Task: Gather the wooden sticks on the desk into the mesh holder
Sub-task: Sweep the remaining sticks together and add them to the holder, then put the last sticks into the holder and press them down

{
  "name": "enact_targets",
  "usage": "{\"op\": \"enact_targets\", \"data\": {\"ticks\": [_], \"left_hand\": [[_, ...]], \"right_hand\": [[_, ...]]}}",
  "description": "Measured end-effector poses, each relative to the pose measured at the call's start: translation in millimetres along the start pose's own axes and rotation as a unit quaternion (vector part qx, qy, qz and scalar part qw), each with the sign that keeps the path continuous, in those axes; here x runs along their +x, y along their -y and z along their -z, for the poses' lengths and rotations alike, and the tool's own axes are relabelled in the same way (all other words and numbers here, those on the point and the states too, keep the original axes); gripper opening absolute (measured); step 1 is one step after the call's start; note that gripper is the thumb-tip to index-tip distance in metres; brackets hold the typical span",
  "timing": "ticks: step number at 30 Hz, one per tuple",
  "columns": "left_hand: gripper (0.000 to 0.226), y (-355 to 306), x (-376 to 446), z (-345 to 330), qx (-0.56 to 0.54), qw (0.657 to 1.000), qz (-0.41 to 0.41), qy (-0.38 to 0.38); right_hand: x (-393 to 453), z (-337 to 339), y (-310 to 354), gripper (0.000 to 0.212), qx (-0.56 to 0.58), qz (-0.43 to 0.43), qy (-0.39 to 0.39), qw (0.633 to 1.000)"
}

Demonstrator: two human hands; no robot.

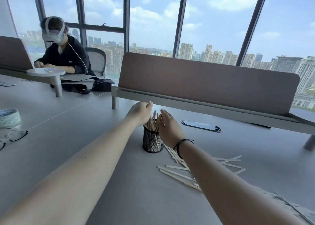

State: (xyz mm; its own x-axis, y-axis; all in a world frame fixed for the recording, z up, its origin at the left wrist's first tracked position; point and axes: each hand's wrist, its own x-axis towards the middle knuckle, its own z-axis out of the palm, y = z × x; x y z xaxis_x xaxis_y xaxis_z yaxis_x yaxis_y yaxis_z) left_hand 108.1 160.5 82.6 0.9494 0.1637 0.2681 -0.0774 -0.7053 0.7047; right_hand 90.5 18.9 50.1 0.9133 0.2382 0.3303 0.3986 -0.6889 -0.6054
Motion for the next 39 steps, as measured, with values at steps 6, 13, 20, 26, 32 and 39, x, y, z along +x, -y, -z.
{"op": "enact_targets", "data": {"ticks": [6,13,20,26,32,39], "left_hand": [[0.038,10.2,-1.4,-14.7,-0.055,0.996,-0.012,0.068],[0.048,-0.6,-4.5,-9.7,-0.084,0.994,-0.063,0.024],[0.052,-8.4,-3.5,-10.8,0.045,0.997,-0.049,0.029],[0.053,-18.5,-13.9,-12.1,0.043,0.979,-0.134,-0.145],[0.027,-32.2,-98.3,-62.3,0.034,0.909,-0.403,-0.096],[0.092,1.8,-112.7,-128.2,0.177,0.958,-0.149,0.168]], "right_hand": [[-1.8,1.1,-5.4,0.044,0.037,-0.034,-0.017,0.999],[-8.5,10.0,-5.9,0.034,0.044,-0.025,-0.001,0.999],[-23.7,15.4,-23.4,0.070,0.059,-0.041,0.000,0.997],[-48.2,32.9,-62.3,0.067,0.006,-0.045,0.012,0.999],[-89.1,73.4,-119.7,0.047,-0.153,-0.029,0.067,0.986],[-154.5,119.6,-166.9,0.066,-0.259,-0.107,0.038,0.959]]}}
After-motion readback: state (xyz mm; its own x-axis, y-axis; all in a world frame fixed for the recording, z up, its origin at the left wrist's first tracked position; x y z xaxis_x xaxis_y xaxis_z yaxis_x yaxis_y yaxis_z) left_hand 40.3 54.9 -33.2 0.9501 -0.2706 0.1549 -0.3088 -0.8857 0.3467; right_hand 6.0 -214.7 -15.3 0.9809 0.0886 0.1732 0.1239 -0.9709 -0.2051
